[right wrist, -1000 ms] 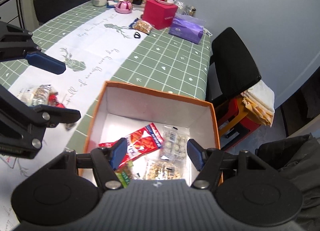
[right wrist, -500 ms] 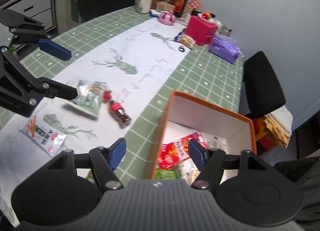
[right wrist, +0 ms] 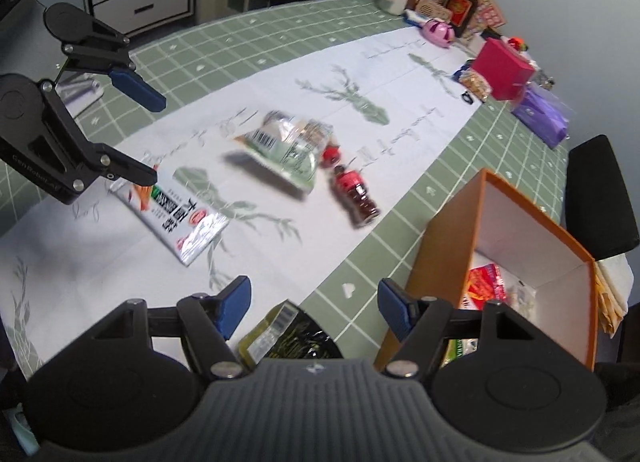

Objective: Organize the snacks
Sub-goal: 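Move both tools back to the runner and lower onto the remaining packets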

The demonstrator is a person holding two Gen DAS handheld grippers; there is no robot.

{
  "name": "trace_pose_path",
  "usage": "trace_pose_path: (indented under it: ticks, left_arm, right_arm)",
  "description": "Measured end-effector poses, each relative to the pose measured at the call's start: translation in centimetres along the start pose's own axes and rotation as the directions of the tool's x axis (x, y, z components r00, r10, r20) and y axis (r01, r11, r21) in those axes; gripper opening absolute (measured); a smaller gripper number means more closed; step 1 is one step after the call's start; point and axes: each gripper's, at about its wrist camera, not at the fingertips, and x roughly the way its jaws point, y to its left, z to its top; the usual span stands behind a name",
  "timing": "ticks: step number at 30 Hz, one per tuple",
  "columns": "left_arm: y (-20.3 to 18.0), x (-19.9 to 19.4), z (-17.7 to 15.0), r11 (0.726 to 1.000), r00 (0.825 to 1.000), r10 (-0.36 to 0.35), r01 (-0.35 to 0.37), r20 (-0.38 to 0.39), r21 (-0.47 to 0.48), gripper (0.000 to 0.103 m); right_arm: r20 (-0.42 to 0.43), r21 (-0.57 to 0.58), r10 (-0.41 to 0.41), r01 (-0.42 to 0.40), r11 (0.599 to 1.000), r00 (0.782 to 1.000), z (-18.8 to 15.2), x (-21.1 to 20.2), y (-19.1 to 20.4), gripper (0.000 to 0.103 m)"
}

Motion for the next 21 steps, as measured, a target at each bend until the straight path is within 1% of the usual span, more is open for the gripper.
trace_pose_path:
  ticks: [4,7,9,12,17,21]
  left_arm:
    - [0.5,0.7,-1.7,0.999,0.999,-0.035,0.035,0.000,0.026,0.082]
    - [0.8,1.3,-2.5,0.995,0.996,-0.085,0.084,0.005,0.049,0.082]
    - [0.7,1.6,-3.0,0.989,0.994,-0.109,0.108,0.006,0.100,0.082]
    - [0.5,2.2,-3.6,0.972,0.992,-0.130,0.128,-0.004,0.196,0.082]
    - [1.3,4.2,-3.7,0.961,0.985,-0.155,0.169,-0.078,0.217,0.082]
    - [1.3,5.7,-3.9,0.952,0.980,-0.143,0.175,-0.139,0.250,0.082]
  right_arm:
    - [-0.013,0.020,0.009,-0.009,1.000,1.000,-0.7,1.5,-0.1,0.072]
    - [-0.039,0.013,0.009,-0.008,1.000,0.999,-1.4,2.6,-0.1,0.072]
    - [-0.059,0.001,0.019,-0.018,1.000,0.998,-1.8,3.4,-0.1,0.072]
    - [-0.084,-0.046,0.023,-0.027,0.999,0.996,-2.3,4.0,0.1,0.072]
    - [-0.133,-0.124,0.046,-0.062,0.990,0.990,-2.7,4.7,0.5,0.072]
    - [-0.183,-0.188,0.054,-0.089,0.978,0.982,-3.1,5.7,1.1,0.072]
